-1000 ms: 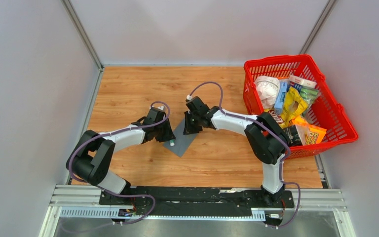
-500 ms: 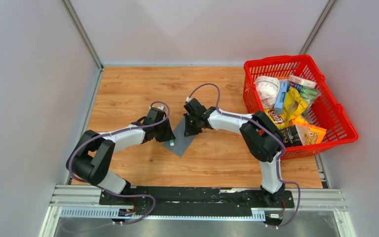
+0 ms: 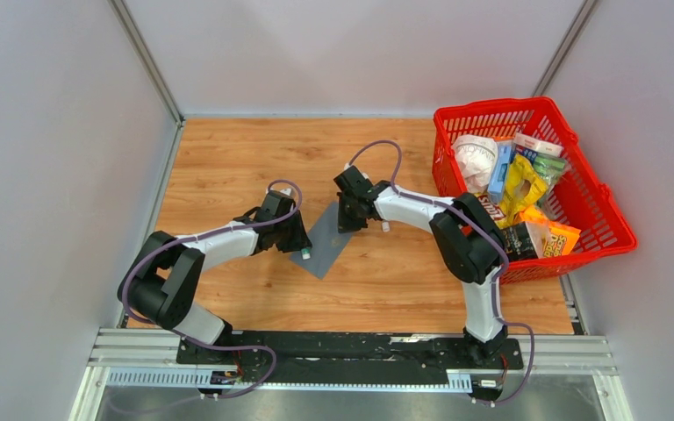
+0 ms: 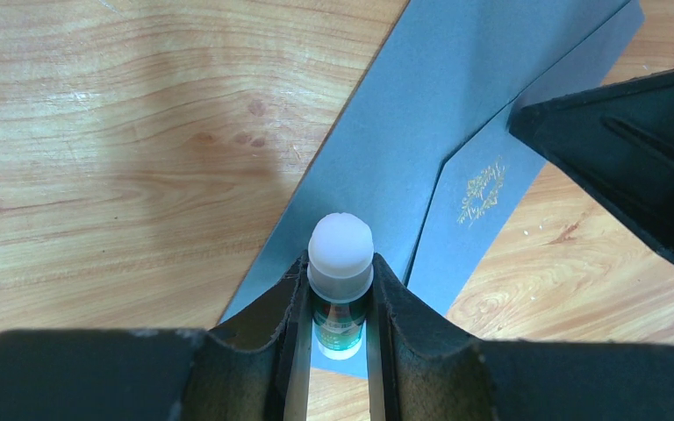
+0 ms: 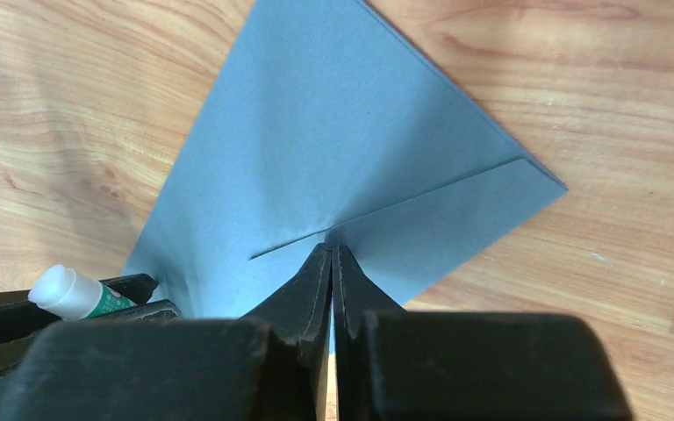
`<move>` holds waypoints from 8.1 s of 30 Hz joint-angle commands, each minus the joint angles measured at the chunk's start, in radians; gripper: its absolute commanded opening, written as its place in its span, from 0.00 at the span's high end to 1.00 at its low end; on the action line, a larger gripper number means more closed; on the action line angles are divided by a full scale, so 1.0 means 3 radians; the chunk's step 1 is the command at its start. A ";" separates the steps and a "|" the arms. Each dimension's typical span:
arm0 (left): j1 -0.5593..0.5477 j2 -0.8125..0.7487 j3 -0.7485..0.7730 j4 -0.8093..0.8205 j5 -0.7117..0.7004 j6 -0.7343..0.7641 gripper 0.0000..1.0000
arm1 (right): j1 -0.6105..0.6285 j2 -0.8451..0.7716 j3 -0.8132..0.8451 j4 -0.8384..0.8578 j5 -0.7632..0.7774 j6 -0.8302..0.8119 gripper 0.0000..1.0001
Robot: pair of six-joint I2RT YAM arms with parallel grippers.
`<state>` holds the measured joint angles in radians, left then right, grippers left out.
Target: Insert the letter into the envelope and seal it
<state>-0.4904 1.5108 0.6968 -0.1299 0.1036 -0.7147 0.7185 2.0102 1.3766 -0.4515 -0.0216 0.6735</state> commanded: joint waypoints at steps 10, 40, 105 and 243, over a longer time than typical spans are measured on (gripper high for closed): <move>0.0003 -0.0229 0.0163 -0.0201 0.0696 0.0608 1.00 | -0.0007 -0.0625 0.0055 -0.0096 -0.0025 -0.0246 0.79; 0.0003 -0.1012 0.0224 0.1900 0.2508 -0.0440 1.00 | 0.0253 -0.2820 -0.1454 0.1034 -0.1007 -0.0511 0.41; -0.0140 -0.1447 0.1139 0.0274 0.2032 -0.0056 1.00 | -0.0283 -0.2973 -0.1147 0.1621 -0.2356 -0.0620 0.18; -0.0303 -0.1625 0.1364 0.0146 0.1407 0.0005 1.00 | 0.0986 -0.3028 -0.0395 0.0175 -0.0039 -0.1693 0.18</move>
<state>-0.6006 1.0485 1.0828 -0.1772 0.3729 -0.7483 1.0966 1.1980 1.3201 -0.4839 0.3668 0.1528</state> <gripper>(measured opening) 0.304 0.819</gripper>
